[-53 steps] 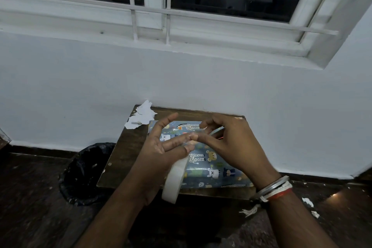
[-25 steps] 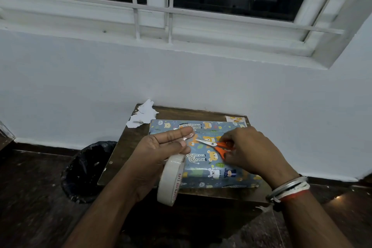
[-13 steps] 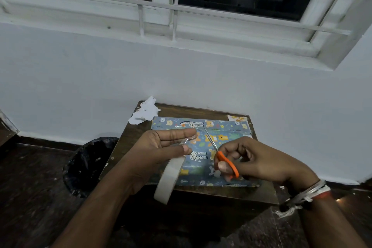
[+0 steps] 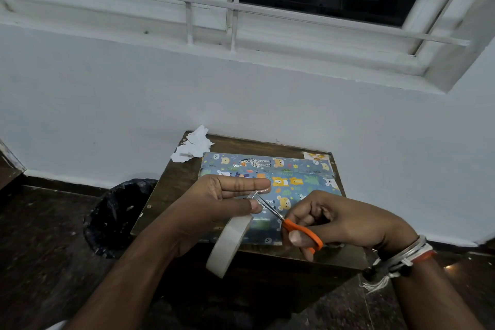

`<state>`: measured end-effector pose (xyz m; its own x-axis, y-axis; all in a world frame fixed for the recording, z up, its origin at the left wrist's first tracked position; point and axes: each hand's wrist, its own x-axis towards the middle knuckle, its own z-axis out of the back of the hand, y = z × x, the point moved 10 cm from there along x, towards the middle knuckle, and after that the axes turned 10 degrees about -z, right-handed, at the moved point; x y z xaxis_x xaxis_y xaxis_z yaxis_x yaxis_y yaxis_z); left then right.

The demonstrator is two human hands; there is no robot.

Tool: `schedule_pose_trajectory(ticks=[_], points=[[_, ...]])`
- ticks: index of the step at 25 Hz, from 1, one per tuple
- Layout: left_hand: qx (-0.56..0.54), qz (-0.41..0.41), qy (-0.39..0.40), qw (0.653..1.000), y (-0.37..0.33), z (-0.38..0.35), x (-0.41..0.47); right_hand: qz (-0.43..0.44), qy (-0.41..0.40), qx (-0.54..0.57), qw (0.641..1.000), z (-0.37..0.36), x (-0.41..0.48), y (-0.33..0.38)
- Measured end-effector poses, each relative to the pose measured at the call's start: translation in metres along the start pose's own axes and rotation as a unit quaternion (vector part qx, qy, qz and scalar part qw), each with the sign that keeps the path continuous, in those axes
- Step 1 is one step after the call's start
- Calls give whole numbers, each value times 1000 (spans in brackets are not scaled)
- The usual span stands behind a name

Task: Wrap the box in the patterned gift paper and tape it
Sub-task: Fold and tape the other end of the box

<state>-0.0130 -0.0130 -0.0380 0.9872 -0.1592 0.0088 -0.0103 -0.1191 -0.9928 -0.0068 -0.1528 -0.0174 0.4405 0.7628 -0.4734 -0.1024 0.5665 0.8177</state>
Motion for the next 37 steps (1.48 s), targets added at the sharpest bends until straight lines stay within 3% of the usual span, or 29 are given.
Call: schedule_pose_trajectory(ticks=[30,35,37], points=[[-11,-16,43,999,-5,-9,-5,32,-10,4,999,1,1,8],[-33,-37,11,999,-11,1,-5,5,-42,-28,999,4,8,-5],[-65,-50,-29,996,-13,14,-4,-22,-109,-38,993,16,10,-15]])
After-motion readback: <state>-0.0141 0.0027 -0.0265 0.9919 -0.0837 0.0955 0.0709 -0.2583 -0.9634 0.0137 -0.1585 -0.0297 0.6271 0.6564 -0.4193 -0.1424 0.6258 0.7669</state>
